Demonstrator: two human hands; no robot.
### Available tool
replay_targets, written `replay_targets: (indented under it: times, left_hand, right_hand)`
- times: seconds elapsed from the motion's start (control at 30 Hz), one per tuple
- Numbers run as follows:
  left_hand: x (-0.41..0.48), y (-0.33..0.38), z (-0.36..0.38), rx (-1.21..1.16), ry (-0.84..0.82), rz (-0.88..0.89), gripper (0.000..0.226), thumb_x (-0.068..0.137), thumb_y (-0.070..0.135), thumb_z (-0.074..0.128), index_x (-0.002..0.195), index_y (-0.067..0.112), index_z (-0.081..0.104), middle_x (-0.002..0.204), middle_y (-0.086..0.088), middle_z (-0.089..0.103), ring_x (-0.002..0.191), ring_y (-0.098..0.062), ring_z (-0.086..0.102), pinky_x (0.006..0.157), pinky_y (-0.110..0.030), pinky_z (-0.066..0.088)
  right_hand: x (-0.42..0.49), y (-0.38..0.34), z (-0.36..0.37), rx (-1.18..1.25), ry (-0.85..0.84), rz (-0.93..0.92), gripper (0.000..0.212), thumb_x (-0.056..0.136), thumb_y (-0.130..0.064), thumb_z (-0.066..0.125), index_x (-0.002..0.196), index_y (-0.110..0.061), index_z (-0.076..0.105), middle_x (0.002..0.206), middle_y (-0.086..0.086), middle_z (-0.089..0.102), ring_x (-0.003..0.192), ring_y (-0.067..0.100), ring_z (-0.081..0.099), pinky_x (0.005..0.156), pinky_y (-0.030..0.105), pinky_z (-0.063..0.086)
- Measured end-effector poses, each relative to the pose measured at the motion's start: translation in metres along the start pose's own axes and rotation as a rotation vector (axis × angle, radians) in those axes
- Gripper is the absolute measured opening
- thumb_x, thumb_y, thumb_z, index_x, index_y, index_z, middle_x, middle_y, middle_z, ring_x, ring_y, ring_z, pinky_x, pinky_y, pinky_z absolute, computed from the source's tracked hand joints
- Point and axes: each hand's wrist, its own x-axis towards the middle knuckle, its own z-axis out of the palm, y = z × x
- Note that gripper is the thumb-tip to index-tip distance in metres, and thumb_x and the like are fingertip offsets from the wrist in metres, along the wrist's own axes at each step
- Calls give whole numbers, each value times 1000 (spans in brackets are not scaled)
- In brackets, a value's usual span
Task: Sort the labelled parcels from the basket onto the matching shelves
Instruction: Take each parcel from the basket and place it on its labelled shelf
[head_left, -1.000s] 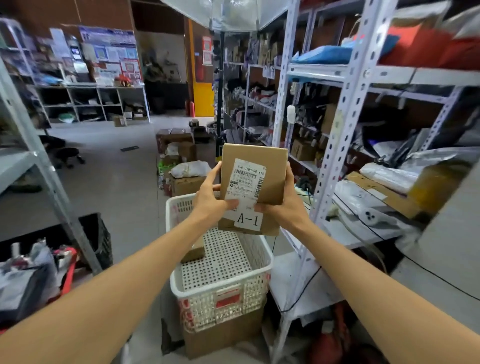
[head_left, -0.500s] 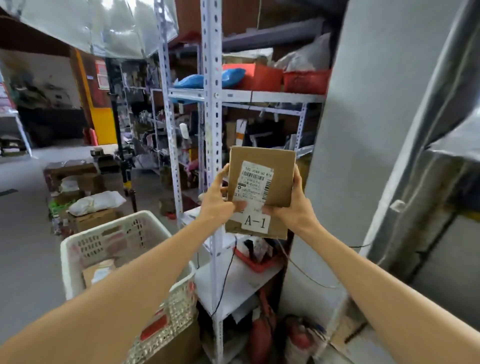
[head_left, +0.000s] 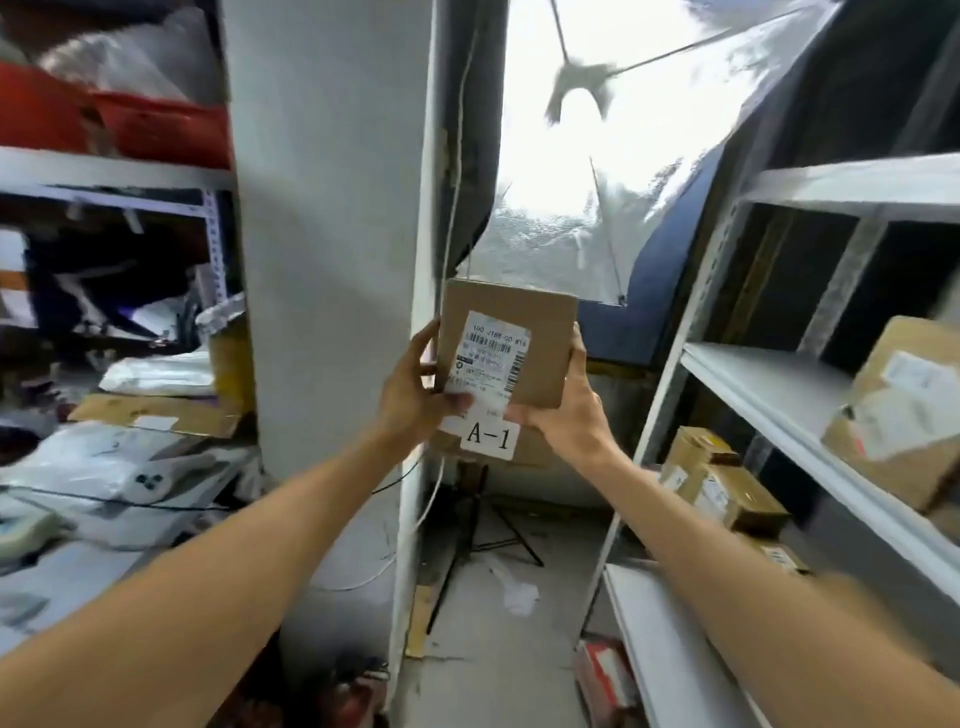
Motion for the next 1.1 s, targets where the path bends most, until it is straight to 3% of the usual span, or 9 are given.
replay_targets:
  times: [0.1, 0.17, 0.3, 0.4, 0.57, 0.67, 0.83, 1.0, 1.1]
  left_hand:
    - [25, 5, 32, -50, -123, 32, 102, 70, -15, 71, 147, 37, 27, 95, 5, 61, 93, -17, 64, 67, -31, 58]
    - [48, 13, 56, -90, -234, 61, 103, 70, -11, 72, 146, 41, 26, 104, -3, 64, 101, -22, 65, 73, -39, 59]
    - [77, 29, 102, -134, -389, 138, 101, 68, -9, 73, 137, 50, 28, 114, -7, 64, 105, -24, 63, 77, -43, 58]
    - [90, 28, 128, -170, -484, 130, 99, 70, -11, 71, 141, 45, 30, 108, -4, 63, 103, -21, 62, 77, -42, 58]
    - [115, 15, 162, -209, -604, 96, 100, 71, -11, 71, 141, 48, 30, 109, -6, 65, 104, -24, 64, 84, -55, 55]
    - [136, 3, 184, -228, -670, 97, 101, 71, -11, 71, 141, 48, 31, 111, -10, 64, 103, -27, 65, 82, -57, 55]
    - [176, -5, 235, -250, -718, 110, 98, 73, -8, 73, 141, 47, 29, 112, -9, 63, 105, -26, 65, 79, -52, 57]
    - [212, 0, 284, -293, -759, 166, 95, 73, -4, 75, 143, 39, 28, 108, -4, 63, 98, -19, 67, 64, -28, 60]
    - [233, 6, 312, -308, -798, 188, 95, 73, -5, 74, 145, 36, 27, 107, -3, 62, 99, -18, 66, 67, -30, 60]
  right_hand:
    - [2, 4, -30, -97, 52, 27, 124, 72, -10, 82, 152, -27, -12, 128, -3, 53, 112, 9, 50, 96, 29, 43]
    - [10, 8, -51, -147, 129, 46, 123, 74, -11, 81, 151, -28, -12, 134, 0, 52, 118, 13, 52, 99, 35, 45]
    - [16, 14, -89, -172, 281, 98, 117, 74, -9, 80, 150, -34, -5, 135, -1, 54, 122, 17, 54, 96, 37, 50]
    - [15, 20, -103, -205, 352, 156, 115, 75, -10, 79, 150, -33, -6, 138, -1, 51, 124, 19, 52, 94, 33, 47]
    - [22, 42, -112, -238, 454, 228, 119, 74, -11, 80, 149, -38, -9, 138, -1, 50, 127, 22, 50, 101, 53, 45]
    - [33, 58, -119, -247, 487, 276, 120, 77, -10, 78, 148, -41, -13, 139, 1, 49, 128, 23, 48, 103, 51, 44]
    - [67, 87, -145, -266, 535, 289, 114, 80, -10, 75, 150, -38, -11, 139, 2, 49, 126, 22, 50, 98, 44, 46]
    - [101, 113, -182, -300, 607, 296, 116, 77, -12, 78, 151, -35, -8, 139, 5, 49, 125, 23, 51, 99, 43, 46]
    - [119, 128, -200, -306, 664, 313, 115, 76, -12, 79, 152, -31, -5, 139, 4, 49, 125, 21, 50, 99, 40, 45]
